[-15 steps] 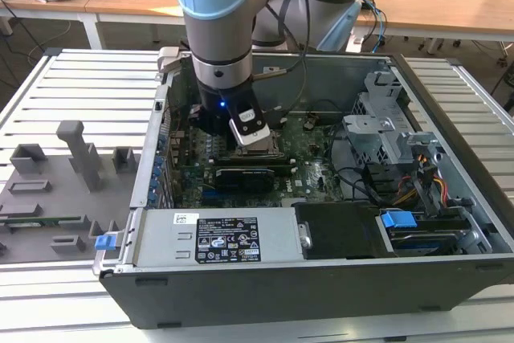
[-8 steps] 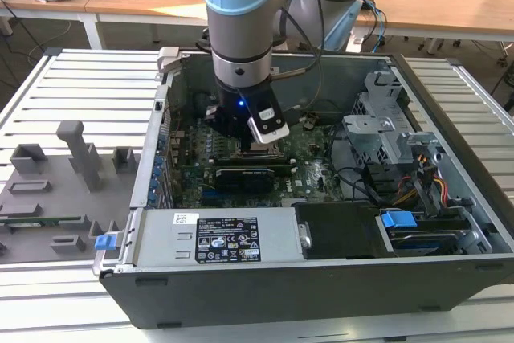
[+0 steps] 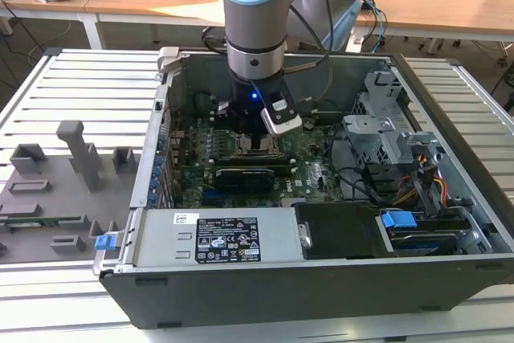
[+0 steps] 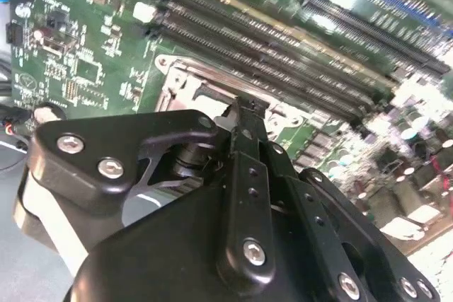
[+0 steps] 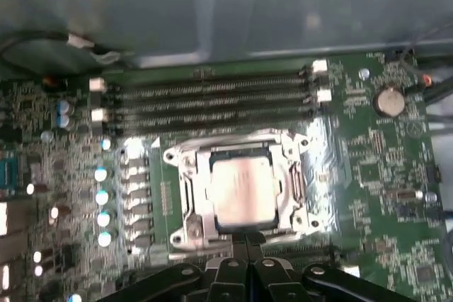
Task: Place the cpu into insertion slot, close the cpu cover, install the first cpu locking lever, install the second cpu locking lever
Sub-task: 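Install the second cpu locking lever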
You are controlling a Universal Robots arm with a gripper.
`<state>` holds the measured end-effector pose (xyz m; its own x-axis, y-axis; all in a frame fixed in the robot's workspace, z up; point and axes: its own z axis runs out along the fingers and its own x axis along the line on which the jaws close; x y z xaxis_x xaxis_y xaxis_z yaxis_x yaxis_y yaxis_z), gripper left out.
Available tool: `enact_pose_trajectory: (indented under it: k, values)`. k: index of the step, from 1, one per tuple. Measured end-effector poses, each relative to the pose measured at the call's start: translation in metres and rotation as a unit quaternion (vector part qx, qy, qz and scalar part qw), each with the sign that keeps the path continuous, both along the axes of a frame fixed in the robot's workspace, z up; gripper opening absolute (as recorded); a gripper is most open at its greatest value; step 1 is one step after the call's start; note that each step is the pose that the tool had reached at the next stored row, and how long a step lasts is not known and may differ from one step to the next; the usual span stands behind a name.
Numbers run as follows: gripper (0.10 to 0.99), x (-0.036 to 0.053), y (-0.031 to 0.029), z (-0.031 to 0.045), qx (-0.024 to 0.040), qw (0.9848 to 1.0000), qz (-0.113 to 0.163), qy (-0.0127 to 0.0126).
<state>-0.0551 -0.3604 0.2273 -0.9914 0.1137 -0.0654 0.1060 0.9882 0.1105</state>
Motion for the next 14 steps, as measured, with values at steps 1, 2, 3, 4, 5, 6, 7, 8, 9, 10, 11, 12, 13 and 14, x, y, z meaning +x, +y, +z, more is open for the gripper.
enact_pose_trajectory:
  k: [1, 2, 3, 4, 5, 6, 7, 8, 9, 10, 11, 12, 13, 14]
  values:
    - [0.106, 0.0006, 0.0031, 0.0000, -0.0009, 1.0000, 0.000, 0.0000]
    - [0.106, 0.0016, 0.0076, 0.0000, -0.0022, 1.0000, 0.000, 0.0001]
    - [0.106, 0.0024, 0.0110, 0.0000, -0.0031, 1.0000, 0.000, 0.0000]
    - [0.106, 0.0032, 0.0138, 0.0000, -0.0039, 1.0000, 0.000, 0.0000]
    - [0.106, 0.0039, 0.0162, 0.0000, -0.0047, 1.0000, 0.000, 0.0000]
    - [0.106, 0.0045, 0.0185, 0.0000, -0.0054, 1.0000, 0.000, 0.0000]
    - [0.106, 0.0053, 0.0201, 0.0000, -0.0058, 1.0000, 0.000, 0.0001]
    - [0.106, 0.0053, 0.0200, 0.0000, -0.0058, 1.0000, 0.000, 0.0001]
    - [0.106, 0.0053, 0.0200, 0.0000, -0.0058, 1.0000, 0.000, 0.0000]
    - [0.106, 0.0053, 0.0201, 0.0000, -0.0058, 1.0000, 0.000, 0.0000]
    - [0.106, 0.0054, 0.0201, 0.0000, -0.0058, 1.0000, 0.000, 0.0000]
    - [0.106, 0.0055, 0.0201, 0.0000, -0.0058, 1.0000, 0.000, 0.0000]
    - [0.106, 0.0055, 0.0201, 0.0000, -0.0058, 1.0000, 0.000, 0.0000]
    - [0.106, 0.0055, 0.0201, 0.0000, -0.0058, 1.0000, 0.000, 0.0000]
